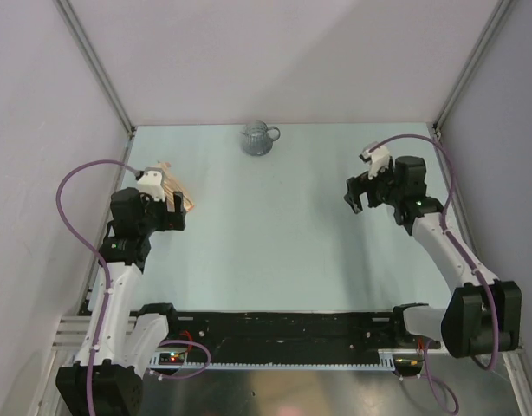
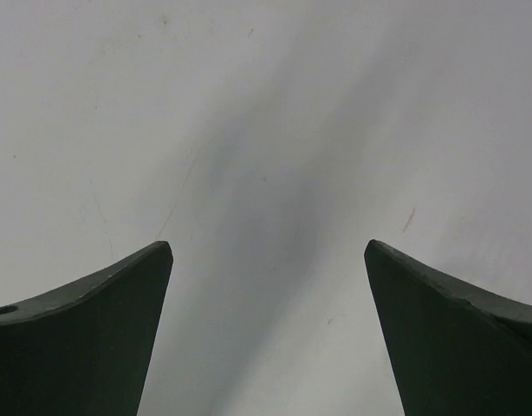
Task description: Place the coffee filter in the dripper
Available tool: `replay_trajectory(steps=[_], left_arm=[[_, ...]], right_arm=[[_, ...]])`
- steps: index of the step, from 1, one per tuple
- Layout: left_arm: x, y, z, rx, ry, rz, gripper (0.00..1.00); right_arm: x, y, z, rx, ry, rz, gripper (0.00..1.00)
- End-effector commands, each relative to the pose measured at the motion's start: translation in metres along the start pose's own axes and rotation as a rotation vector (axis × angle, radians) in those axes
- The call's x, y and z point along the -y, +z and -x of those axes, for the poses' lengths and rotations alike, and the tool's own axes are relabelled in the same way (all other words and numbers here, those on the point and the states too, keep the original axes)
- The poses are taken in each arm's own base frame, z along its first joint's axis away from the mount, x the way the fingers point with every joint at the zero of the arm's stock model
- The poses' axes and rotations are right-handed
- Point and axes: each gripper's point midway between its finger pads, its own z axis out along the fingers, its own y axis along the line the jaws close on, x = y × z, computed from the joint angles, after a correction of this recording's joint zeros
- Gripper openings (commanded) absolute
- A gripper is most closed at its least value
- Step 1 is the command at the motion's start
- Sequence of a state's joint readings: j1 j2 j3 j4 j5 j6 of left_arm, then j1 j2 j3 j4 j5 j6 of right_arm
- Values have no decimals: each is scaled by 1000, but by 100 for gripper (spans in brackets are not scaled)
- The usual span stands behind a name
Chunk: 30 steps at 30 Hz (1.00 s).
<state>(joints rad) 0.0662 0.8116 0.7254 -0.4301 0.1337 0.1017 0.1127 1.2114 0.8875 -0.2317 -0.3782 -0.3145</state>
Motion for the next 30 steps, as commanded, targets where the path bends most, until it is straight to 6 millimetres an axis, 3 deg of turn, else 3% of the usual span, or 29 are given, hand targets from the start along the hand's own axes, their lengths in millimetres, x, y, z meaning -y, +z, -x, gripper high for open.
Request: replay_trajectory(steps=[1,8,11,15,16,23,30], left_arm=[[-1,-1,15,47,-18,3,98],[11,-2,24,62,-39,-63,98],[13,-1,24,58,-51,-77,98],[14,1,25,52,-60,-82,98],[14,2,26,51,-64,-84,98],[18,3,25,43,-80,-104,98],[14,6,21,28,-80,-85,98]], right_arm=[[7,28,48,116,-171,-36,100],[-6,105,119,204,-341,-22,100],[-6,135,154,294,-388,-56,95],[-9,188,168,373,-427,-65,85],[-10,197,180,406,-447,-73,82],[-11,280,187,462,-550,-75,75],[-15,324,188,492,-623,-24,72]])
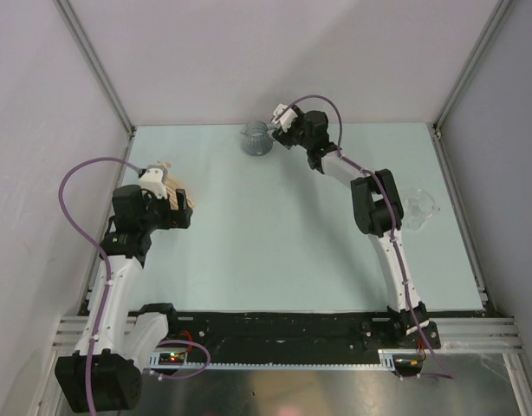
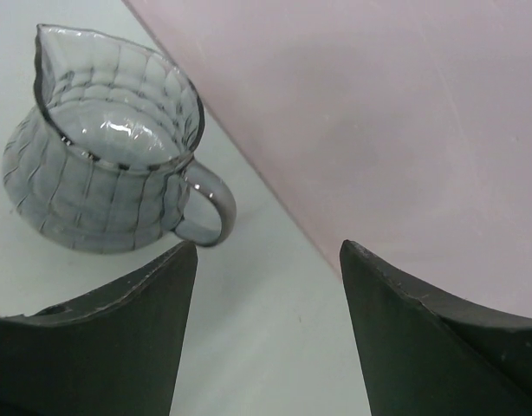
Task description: Place the coffee filter in the dripper
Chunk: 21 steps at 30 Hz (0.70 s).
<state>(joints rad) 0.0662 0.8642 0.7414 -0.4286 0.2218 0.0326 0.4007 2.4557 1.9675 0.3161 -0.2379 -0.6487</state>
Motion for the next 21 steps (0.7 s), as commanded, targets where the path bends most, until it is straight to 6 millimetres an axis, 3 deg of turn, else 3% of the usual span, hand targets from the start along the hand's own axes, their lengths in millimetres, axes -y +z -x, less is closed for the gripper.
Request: replay_trajectory(steps=[1,14,21], left_arm=[[-1,-2,23,56,-1,2,98],[-5,2,23,41,-3,21,98],[-4,3,22,34,-8,14,98]], right_arm=[[16,20,36,130,-85,-18,72],[-10,49,5,138,-153,17,71],[-4,60,-5,156,-226,-42,68]])
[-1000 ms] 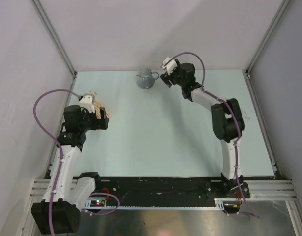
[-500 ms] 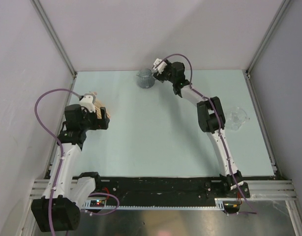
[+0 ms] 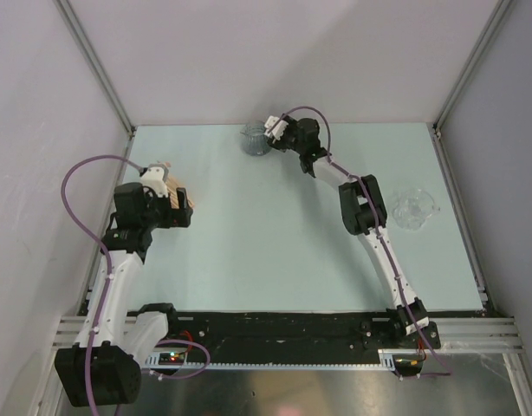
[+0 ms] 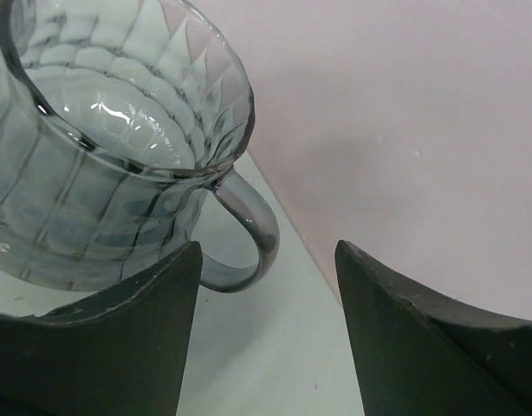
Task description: Place the coffee filter in the dripper
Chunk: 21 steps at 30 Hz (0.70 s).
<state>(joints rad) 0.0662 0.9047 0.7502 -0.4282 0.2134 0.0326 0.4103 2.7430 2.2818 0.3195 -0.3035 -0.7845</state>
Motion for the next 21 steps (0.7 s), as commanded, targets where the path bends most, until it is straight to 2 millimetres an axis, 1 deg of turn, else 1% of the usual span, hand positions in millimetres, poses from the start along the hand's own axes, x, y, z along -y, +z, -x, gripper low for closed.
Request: replay_trajectory(steps=[1,6,9,16,17,18,21], left_arm=[[-2,-5,26,64,-2,7,98],[-3,-4,27,62,-3,12,98],[-3,-4,27,60,-2,14,98],[-4,-3,25,54,0,19,98],[-4,-3,25,53,-1,20,98],[-4,-2,25,53,-1,21,98],[-5,-2,26,53,1,21,98]], right_arm=[[24,10,21,84,-88,-93,68],[18,15,21,129,-122,-103,65],[15,18,29,162,-150,-110,63],[15,23,36,208,-157,-130,53],[16,23,37,211,-158,-132,51],[17,23,38,212,-159,-133,46],[22,21,41,218,-155,-146,30]])
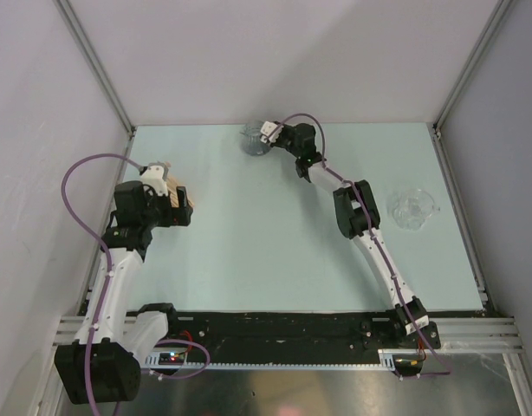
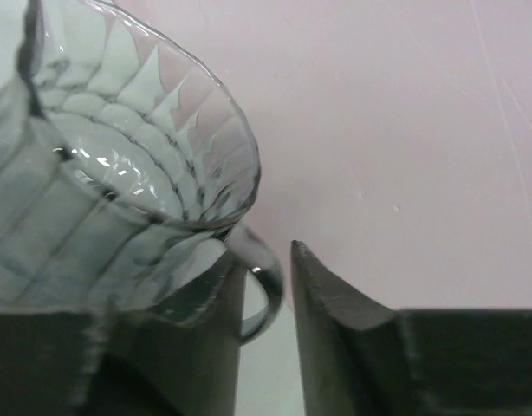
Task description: Place the coffee filter in the dripper
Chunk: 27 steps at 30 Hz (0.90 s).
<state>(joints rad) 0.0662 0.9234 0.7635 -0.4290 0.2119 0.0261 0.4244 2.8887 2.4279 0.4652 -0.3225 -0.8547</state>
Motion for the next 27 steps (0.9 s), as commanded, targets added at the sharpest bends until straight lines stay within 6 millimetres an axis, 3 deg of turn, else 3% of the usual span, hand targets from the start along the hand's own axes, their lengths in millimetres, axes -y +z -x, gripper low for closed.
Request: replay_trajectory(steps=[1,5,9,16,23,27], left_arm=[[-4,-4,23,58,8,20,98],[-2,-5,24,60,7,7,98],[0,-7,26,69,5,0,98],[-1,-10,27,81,7,10,98],[-1,-12,28,89,6,14,98],[-3,-13,29,95,10,23,98]], right_arm=[[29,4,31,93,-40,-79,26],[27,-5,35,103,-33,-65,18],[28,-15,42,104,-27,-50,2],[41,-37,57,98,-32,-91,0],[48,-95,86,59,22,-149,0],[43,-141,83,-17,19,-176,0]])
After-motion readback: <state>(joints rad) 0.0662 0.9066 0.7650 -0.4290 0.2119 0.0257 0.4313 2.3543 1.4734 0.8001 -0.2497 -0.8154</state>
